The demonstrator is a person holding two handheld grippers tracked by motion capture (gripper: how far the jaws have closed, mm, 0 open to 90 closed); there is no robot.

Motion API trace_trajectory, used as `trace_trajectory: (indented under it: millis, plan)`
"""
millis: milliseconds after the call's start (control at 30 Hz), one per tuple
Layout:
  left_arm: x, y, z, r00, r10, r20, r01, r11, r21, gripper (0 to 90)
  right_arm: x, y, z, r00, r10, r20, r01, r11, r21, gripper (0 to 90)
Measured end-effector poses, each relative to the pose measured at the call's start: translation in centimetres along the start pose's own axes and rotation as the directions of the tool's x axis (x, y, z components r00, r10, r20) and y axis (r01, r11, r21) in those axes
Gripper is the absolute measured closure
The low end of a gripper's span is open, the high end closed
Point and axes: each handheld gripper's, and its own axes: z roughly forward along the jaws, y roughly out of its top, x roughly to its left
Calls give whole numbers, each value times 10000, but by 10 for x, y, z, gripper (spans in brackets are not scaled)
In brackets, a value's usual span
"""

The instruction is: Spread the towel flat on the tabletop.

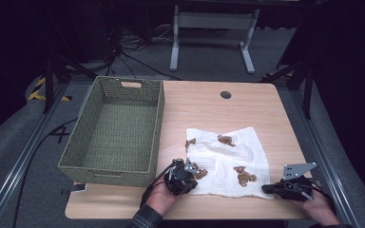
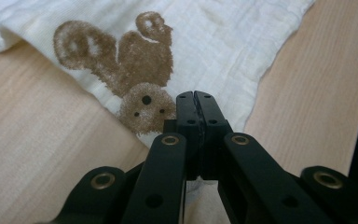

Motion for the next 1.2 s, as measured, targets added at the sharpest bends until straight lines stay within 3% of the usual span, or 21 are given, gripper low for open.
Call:
trace_trajectory:
  millis: [467, 767, 967, 1067, 1200]
  plan:
    - [-15, -22, -10, 9987, 41, 514, -40, 10000, -4, 899, 11, -5, 0, 9971, -304, -693, 305, 9995, 12, 894]
    - [-17, -24, -12, 9989, 2, 464, -5, 10000, 57, 899, 17, -7, 0, 9919, -588, -1127, 596, 9982, 34, 893]
    - [-12, -13, -13, 9999, -61, 151, 63, 9999, -119, 888, 9, -2, -4, 9985, -443, -320, 434, 9986, -300, 807]
    - [-8, -8, -11, 9998, -180, -87, 179, 9997, -175, 837, 3, 1, -4, 9995, -158, 283, 169, 9991, -394, 744]
    - [0, 0, -9, 9983, -456, -351, 442, 9982, -418, 769, -4, 4, -6, 9972, 164, 727, -126, 9985, -524, 690]
